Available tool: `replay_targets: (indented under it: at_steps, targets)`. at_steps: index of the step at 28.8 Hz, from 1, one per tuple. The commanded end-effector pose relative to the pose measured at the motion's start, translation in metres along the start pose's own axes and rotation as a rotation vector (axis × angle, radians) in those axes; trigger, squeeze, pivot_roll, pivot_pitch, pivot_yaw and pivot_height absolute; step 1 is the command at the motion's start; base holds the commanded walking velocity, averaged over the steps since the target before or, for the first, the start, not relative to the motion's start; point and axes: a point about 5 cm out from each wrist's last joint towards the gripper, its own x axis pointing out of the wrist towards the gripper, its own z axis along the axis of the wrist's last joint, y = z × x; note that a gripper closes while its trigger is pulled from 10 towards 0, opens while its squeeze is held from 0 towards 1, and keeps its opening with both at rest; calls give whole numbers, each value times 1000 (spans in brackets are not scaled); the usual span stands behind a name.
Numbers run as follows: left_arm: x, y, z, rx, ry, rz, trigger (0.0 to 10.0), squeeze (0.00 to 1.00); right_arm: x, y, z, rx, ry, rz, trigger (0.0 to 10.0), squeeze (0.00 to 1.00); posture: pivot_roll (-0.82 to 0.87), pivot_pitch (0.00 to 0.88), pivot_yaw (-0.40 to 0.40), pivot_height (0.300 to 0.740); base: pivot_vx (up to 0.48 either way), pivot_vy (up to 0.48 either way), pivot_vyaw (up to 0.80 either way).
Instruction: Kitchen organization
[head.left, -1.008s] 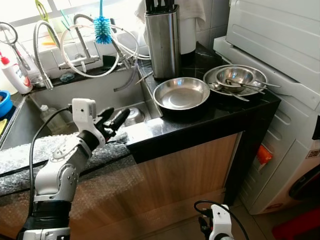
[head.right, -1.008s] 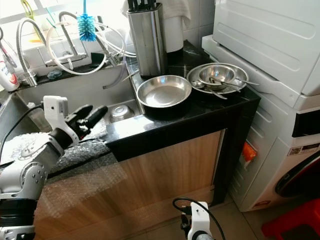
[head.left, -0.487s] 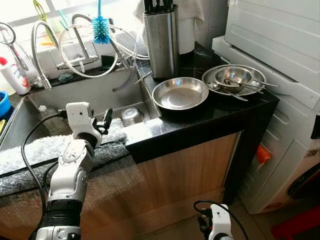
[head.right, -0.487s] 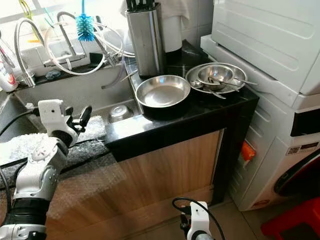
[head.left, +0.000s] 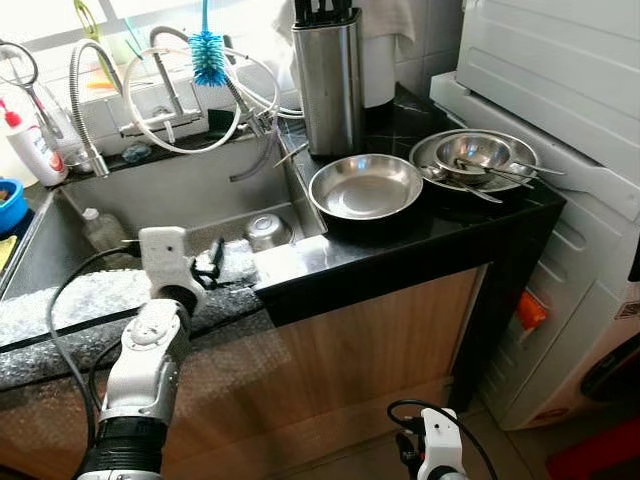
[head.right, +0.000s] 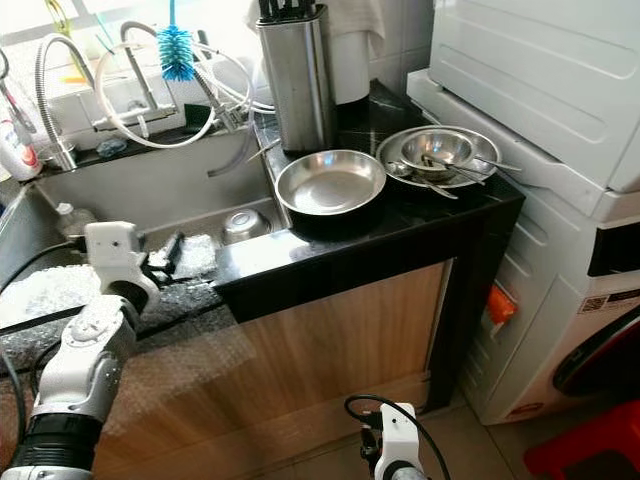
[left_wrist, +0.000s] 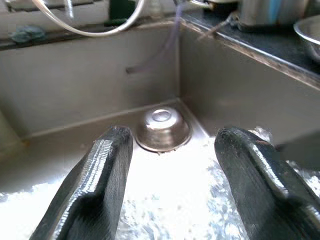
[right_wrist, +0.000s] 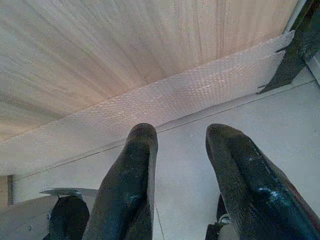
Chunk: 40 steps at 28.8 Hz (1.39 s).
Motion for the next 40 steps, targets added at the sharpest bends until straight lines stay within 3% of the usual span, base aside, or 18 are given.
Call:
replay_targets:
  at_steps: [1, 7, 10, 11, 12, 16, 21, 24, 27, 29, 34, 40]
  targets:
    - [-3, -2, -14, 5, 79, -20, 10000, 0, 2, 6, 4, 1, -7, 14, 10000, 0, -1, 0, 144, 740, 0, 0, 0]
    - [-3, -9, -23, 45, 142, -66, 10000, 0, 3, 8, 5, -2, -8, 13, 10000, 0, -3, 0, 144, 740, 0, 0, 0]
    - [1, -4, -8, -22, 56, -10, 10000, 0, 3, 8, 9, -4, -31, 11, 10000, 0, -3, 0, 144, 740, 0, 0, 0]
    - [4, 1, 6, -78, -25, 31, 10000, 0, 4, 6, 14, -11, -54, 8, 10000, 0, -4, 0, 143, 740, 0, 0, 0]
    - [4, 1, 6, -78, -25, 31, 10000, 0, 4, 6, 14, -11, -54, 8, 10000, 0, -4, 0, 143, 740, 0, 0, 0]
    - [7, 15, 42, -208, -221, 116, 10000, 0, 6, 4, 31, -21, -125, 0, 10000, 0, -1, 0, 141, 740, 0, 0, 0]
    - [5, 25, 58, -273, -305, 161, 10000, 0, 8, 1, 52, -11, -214, -12, 10000, 0, -1, 0, 140, 740, 0, 0, 0]
    - [3, 29, 54, -250, -303, 183, 10000, 0, 8, 1, 73, -31, -312, -10, 10000, 0, 0, 0, 139, 740, 0, 0, 0]
    - [1, 23, 39, -111, -251, 165, 10000, 0, 4, 3, 109, -70, -483, -1, 10000, 0, -3, 0, 138, 740, 0, 0, 0]
    - [0, 20, 34, -74, -240, 155, 10000, 0, -1, 3, 125, -94, -567, 1, 10000, 0, -7, 0, 139, 740, 0, 0, 0]
    - [-1, 16, 27, -84, -239, 166, 10000, 0, -24, 6, 162, -141, -796, -4, 10000, 0, -23, 0, 139, 740, 0, 0, 0]
    - [-1, 15, 26, -83, -242, 164, 10000, 0, -34, 9, 164, -149, -845, 0, 10000, 0, -26, 0, 139, 740, 0, 0, 0]
